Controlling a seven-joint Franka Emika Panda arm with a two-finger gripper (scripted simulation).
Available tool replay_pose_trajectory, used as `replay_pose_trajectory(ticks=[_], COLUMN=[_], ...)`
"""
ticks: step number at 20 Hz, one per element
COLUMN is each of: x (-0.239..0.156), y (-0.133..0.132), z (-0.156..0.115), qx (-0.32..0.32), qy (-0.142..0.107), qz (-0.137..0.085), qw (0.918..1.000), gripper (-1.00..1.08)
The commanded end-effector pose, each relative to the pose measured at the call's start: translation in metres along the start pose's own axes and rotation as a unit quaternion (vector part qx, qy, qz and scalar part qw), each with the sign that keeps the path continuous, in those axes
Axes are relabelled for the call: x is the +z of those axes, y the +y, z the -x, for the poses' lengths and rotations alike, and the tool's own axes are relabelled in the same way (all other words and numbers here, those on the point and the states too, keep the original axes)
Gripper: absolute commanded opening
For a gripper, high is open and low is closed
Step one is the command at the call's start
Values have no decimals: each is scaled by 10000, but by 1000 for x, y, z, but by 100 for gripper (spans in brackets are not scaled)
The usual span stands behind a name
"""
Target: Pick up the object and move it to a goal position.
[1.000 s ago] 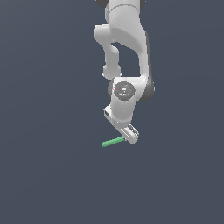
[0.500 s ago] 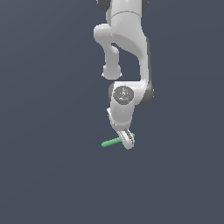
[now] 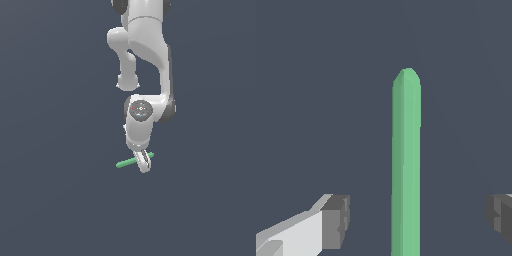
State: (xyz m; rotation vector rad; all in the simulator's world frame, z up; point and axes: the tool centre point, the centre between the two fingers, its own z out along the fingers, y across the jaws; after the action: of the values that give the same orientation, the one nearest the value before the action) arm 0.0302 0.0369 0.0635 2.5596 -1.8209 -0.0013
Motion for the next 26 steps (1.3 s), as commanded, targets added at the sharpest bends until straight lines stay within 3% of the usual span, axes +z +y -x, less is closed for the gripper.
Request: replay_pose_trajectory(ticks=[1,19,20,26], x=[0,51,51,51], y=[0,0,0,0], z=[0,0,0,0], qx=[39,40,40,40], qy=[2,1,1,1], qz=[-4,-3,-3,-3], qw=[10000,10000,10000,10000], gripper=[100,100,-100,-100])
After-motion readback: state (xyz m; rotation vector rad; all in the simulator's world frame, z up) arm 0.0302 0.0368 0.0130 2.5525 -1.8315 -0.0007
